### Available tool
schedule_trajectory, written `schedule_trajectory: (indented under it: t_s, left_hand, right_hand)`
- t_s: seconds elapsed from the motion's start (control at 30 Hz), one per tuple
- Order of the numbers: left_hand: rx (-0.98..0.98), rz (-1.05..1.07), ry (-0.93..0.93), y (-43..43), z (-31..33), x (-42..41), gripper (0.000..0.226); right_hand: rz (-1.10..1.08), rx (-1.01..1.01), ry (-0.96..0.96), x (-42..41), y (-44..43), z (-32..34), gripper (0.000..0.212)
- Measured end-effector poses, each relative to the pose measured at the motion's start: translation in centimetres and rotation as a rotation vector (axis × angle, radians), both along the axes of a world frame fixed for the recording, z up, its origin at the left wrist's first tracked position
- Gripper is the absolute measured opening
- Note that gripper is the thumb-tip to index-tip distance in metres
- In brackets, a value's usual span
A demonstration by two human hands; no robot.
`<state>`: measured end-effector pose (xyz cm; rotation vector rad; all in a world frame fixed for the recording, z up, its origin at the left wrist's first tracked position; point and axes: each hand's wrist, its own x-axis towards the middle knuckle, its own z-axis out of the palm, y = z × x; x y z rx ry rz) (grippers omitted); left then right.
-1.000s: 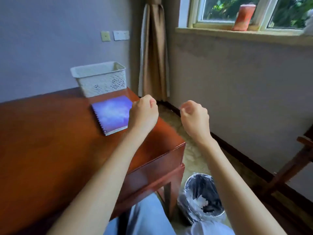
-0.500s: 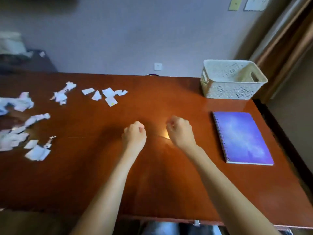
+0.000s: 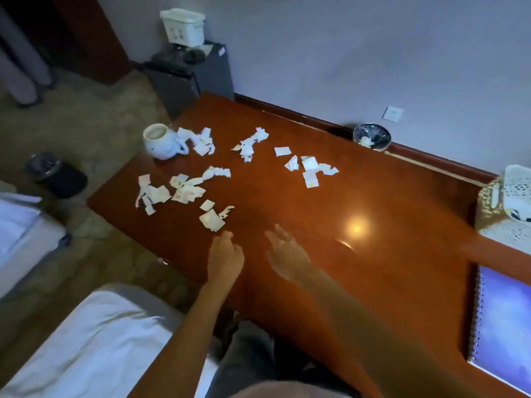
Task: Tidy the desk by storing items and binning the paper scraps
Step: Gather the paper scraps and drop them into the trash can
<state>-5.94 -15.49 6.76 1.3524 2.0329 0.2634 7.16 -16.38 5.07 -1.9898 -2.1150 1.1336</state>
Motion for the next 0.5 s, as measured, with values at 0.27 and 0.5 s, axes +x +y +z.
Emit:
schedule_trajectory:
  t_s: [0.27,0.5]
  left_hand:
    - [0.018,0.106,0.12,9.5,-4.1,-11.6,0.051]
    - [-0.03,-0.1,0.341,19.3,-8.0,-22.2,0.059]
  right_hand:
    - [0.131,0.044,-0.104,-11.3,9.8,-3.7,0.068]
    - [0.146,0.092,-0.268,-19.7,19.4,-5.6,0.069]
